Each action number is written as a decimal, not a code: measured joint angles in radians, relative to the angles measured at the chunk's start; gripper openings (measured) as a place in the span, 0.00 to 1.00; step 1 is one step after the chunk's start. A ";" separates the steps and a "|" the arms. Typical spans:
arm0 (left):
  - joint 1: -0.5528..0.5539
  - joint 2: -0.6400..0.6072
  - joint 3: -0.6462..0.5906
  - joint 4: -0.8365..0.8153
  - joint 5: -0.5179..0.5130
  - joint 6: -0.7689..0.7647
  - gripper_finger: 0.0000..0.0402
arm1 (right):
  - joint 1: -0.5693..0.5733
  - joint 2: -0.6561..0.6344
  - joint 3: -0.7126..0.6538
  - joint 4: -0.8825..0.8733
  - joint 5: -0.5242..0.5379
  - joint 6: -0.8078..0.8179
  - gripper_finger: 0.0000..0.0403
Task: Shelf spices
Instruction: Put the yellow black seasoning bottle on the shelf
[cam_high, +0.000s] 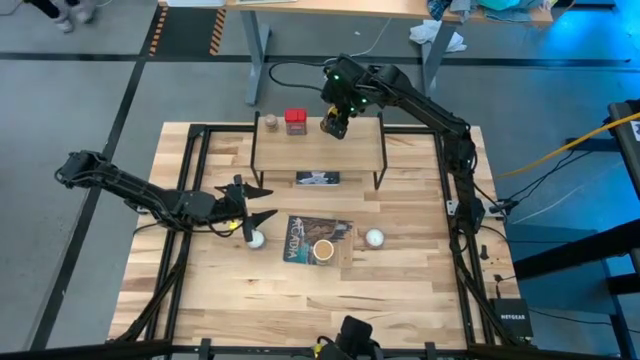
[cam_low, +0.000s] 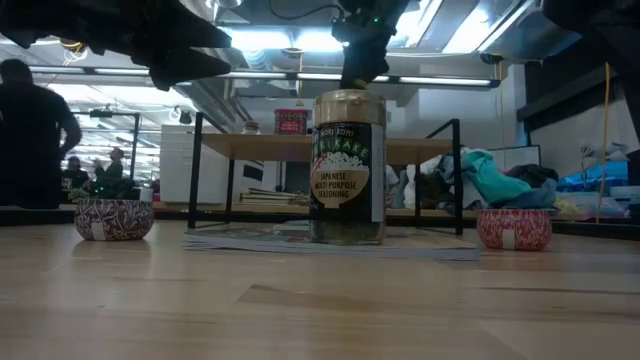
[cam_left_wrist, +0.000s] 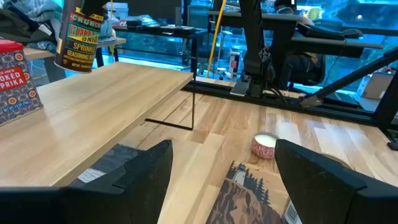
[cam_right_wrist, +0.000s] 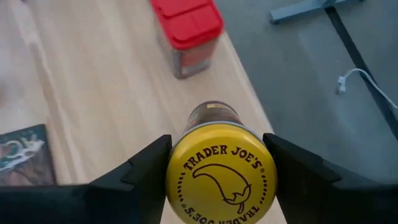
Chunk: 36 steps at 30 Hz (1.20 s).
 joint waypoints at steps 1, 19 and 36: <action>0.000 0.000 0.000 0.000 0.000 0.000 0.69 | -0.001 0.000 0.000 0.000 0.002 0.000 0.59; 0.000 0.000 0.000 0.001 0.000 -0.007 0.69 | 0.002 0.047 0.000 -0.019 -0.005 -0.007 0.59; 0.000 0.000 0.000 0.000 0.000 -0.005 0.69 | 0.000 0.051 0.000 0.002 -0.026 -0.014 0.59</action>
